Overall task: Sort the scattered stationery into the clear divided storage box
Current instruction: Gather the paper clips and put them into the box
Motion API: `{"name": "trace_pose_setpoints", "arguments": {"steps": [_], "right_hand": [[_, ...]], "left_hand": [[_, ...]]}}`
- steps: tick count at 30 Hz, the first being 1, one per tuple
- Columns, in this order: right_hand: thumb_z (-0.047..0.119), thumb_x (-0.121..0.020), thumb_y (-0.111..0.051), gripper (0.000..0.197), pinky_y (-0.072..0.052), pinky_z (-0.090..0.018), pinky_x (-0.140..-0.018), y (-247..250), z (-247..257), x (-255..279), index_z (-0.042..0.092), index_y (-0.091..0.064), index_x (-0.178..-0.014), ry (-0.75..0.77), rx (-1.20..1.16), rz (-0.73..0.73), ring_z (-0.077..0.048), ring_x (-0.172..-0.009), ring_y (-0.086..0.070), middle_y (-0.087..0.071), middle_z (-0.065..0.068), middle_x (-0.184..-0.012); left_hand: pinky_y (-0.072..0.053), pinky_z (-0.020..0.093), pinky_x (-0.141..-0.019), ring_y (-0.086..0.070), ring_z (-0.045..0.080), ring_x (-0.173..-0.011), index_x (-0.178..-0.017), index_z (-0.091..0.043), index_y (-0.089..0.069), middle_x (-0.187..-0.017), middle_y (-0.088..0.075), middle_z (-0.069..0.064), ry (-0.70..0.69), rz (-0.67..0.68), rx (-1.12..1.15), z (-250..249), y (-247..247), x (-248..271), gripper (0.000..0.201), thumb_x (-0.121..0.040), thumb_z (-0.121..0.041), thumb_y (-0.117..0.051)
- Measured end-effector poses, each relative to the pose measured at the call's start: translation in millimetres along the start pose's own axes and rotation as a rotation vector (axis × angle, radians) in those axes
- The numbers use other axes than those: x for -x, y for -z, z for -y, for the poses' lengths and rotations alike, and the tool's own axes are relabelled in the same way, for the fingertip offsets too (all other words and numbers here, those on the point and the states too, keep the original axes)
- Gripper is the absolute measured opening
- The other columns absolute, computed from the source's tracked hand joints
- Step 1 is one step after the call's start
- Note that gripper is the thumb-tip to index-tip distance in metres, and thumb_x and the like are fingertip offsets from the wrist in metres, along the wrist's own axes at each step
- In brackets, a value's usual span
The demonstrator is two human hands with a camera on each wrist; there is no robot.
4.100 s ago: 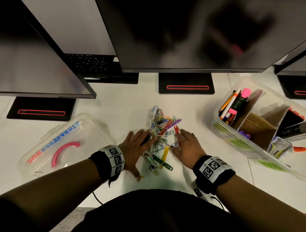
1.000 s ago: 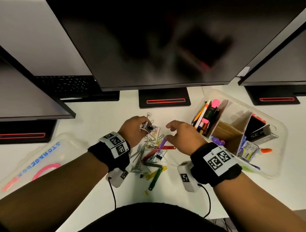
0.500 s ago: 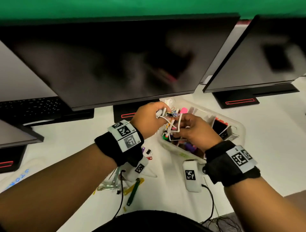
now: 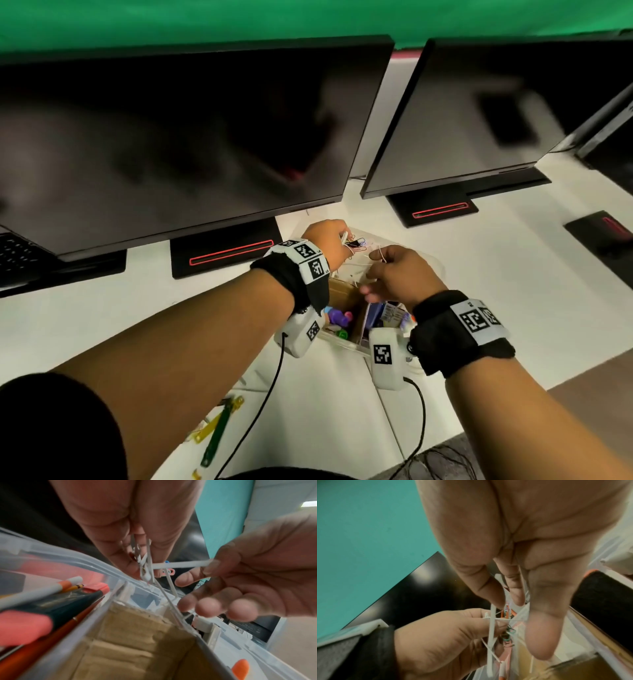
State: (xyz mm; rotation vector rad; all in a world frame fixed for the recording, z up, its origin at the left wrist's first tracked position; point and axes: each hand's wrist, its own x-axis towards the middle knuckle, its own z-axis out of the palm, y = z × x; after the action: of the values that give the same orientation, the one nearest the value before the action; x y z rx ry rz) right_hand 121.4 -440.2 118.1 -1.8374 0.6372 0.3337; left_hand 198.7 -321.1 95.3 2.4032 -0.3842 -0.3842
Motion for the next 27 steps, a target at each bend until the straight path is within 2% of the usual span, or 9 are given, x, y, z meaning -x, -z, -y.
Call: {"name": "trace_pose_setpoints", "arguments": {"steps": [3, 5, 10, 15, 18, 20, 23, 26, 27], "right_hand": [[-0.002, -0.079, -0.058, 0.017, -0.056, -0.050, -0.081, -1, 2, -5, 0.012, -0.056, -0.088, 0.024, 0.065, -0.083, -0.037, -0.076, -0.068, -0.066, -0.020, -0.082], [0.003, -0.074, -0.062, 0.017, -0.056, -0.049, -0.085, -2, 3, -6, 0.016, -0.059, -0.085, 0.046, 0.161, -0.139, -0.038, -0.087, -0.068, -0.068, -0.018, -0.091], [0.005, -0.078, -0.060, 0.035, -0.054, -0.036, -0.082, -4, 1, -5, 0.008, -0.058, -0.112, 0.056, 0.266, -0.130, -0.029, -0.081, -0.065, -0.064, -0.013, -0.093], [0.010, -0.072, -0.058, 0.024, -0.054, -0.046, -0.088, -15, 1, 1, 0.016, -0.060, -0.094, 0.144, 0.245, -0.108, -0.035, -0.086, -0.067, -0.069, -0.015, -0.094], [0.003, -0.083, -0.058, 0.022, -0.053, -0.026, -0.065, -33, 9, 5, 0.023, -0.059, -0.076, 0.244, 0.252, -0.017, -0.014, -0.061, -0.061, -0.063, -0.002, -0.075], [0.005, -0.085, -0.061, 0.019, -0.050, -0.022, -0.063, -56, 15, 10, 0.022, -0.060, -0.077, 0.306, 0.266, 0.074, -0.005, -0.055, -0.056, -0.061, 0.004, -0.071], [0.004, -0.083, -0.064, 0.018, -0.046, -0.021, -0.061, -100, 19, 20, 0.021, -0.060, -0.077, 0.405, 0.291, 0.203, -0.006, -0.058, -0.052, -0.058, 0.006, -0.070], [0.019, -0.080, -0.070, 0.012, -0.045, -0.018, -0.062, -144, 14, 31, 0.021, -0.063, -0.089, 0.496, 0.504, 0.366, -0.008, -0.066, -0.055, -0.062, 0.005, -0.082], [0.026, -0.078, -0.073, 0.021, -0.045, -0.021, -0.066, -158, 8, 33, 0.021, -0.064, -0.096, 0.523, 0.643, 0.428, -0.010, -0.074, -0.057, -0.064, 0.004, -0.090]], "left_hand": [[-0.041, 0.025, -0.078, -0.058, 0.026, -0.105, -0.110, -0.015, -0.062, -0.114, -0.063, 0.007, -0.018, 0.074, -0.049, 0, -3, -2, 0.030, -0.081, -0.020, -0.068], [-0.039, 0.025, -0.080, -0.057, 0.025, -0.109, -0.118, -0.017, -0.057, -0.120, -0.061, 0.005, -0.029, 0.135, -0.084, -1, -4, -1, 0.038, -0.082, -0.023, -0.068], [-0.044, 0.028, -0.092, -0.056, 0.023, -0.112, -0.128, -0.023, -0.050, -0.126, -0.058, 0.004, -0.045, 0.200, -0.090, 4, -5, 6, 0.046, -0.084, -0.015, -0.064], [-0.050, 0.025, -0.086, -0.061, 0.018, -0.102, -0.118, -0.020, -0.060, -0.116, -0.063, 0.003, -0.051, 0.097, 0.057, 24, 20, 25, 0.038, -0.085, -0.001, -0.054], [-0.044, 0.018, -0.080, -0.057, 0.011, -0.087, -0.109, -0.018, -0.064, -0.098, -0.064, -0.002, -0.034, 0.064, 0.023, 52, 46, 43, 0.027, -0.085, -0.008, -0.059], [-0.041, 0.018, -0.076, -0.056, 0.011, -0.083, -0.105, -0.019, -0.066, -0.091, -0.063, -0.003, -0.037, 0.042, -0.058, 79, 65, 61, 0.022, -0.085, -0.013, -0.060], [-0.037, 0.019, -0.073, -0.054, 0.012, -0.080, -0.104, -0.022, -0.064, -0.085, -0.058, -0.007, 0.017, 0.041, -0.200, 129, 86, 92, 0.019, -0.085, -0.021, -0.061], [-0.041, 0.024, -0.078, -0.056, 0.018, -0.090, -0.112, -0.021, -0.058, -0.090, -0.050, -0.006, 0.151, 0.192, -0.370, 185, 93, 126, 0.031, -0.084, -0.033, -0.063], [-0.042, 0.026, -0.082, -0.057, 0.021, -0.095, -0.115, -0.021, -0.056, -0.094, -0.049, -0.004, 0.200, 0.258, -0.406, 203, 94, 139, 0.039, -0.082, -0.038, -0.066]]}}
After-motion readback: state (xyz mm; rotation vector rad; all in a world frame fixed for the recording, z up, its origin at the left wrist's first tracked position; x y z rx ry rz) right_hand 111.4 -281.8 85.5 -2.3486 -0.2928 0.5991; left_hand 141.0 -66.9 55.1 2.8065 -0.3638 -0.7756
